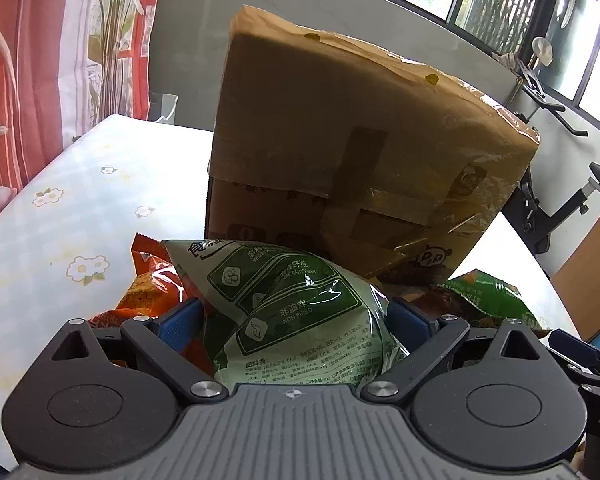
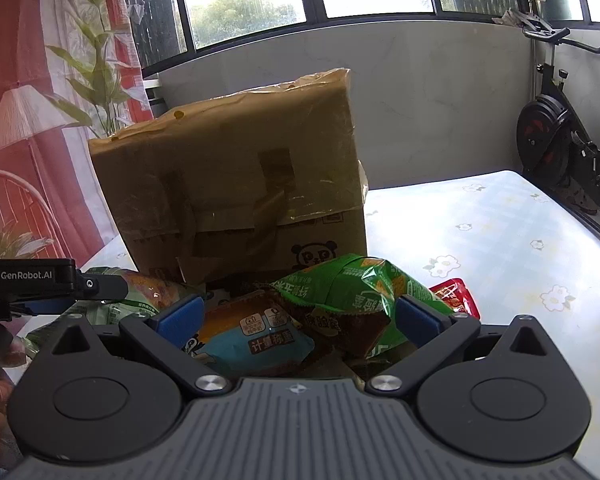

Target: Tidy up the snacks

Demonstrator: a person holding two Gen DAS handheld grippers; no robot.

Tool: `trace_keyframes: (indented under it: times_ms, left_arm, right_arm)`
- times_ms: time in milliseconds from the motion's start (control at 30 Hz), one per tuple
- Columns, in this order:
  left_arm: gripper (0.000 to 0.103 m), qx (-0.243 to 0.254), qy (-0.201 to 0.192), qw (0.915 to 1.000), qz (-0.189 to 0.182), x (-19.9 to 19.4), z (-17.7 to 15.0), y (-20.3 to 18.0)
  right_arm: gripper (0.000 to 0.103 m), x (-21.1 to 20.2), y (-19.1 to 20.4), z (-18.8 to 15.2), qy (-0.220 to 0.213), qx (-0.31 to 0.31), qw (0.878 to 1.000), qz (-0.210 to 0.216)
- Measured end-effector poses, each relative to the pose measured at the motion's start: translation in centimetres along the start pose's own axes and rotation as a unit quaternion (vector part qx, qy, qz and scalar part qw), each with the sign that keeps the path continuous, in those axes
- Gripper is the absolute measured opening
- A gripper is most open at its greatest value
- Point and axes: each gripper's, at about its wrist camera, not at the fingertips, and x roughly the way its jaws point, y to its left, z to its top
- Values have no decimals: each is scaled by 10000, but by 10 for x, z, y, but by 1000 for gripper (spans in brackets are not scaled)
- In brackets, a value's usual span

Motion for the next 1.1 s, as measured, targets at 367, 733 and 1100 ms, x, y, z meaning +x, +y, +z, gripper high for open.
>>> trace_keyframes:
  times_ms: [367,733,1100]
  left_arm:
    - [86,277,491,9984,-16,18,-6,1]
    - [65,400,67,9990,-199,-17,4,4]
    - [65,360,-331,9987,-129,-68,13,23]
  right_arm:
    - [103,5,-6,-4,109,76,9999,77]
    - [103,4,-2,-7,231,-24,9994,259]
    - [103,7,21,-10,509,-318,9958,695]
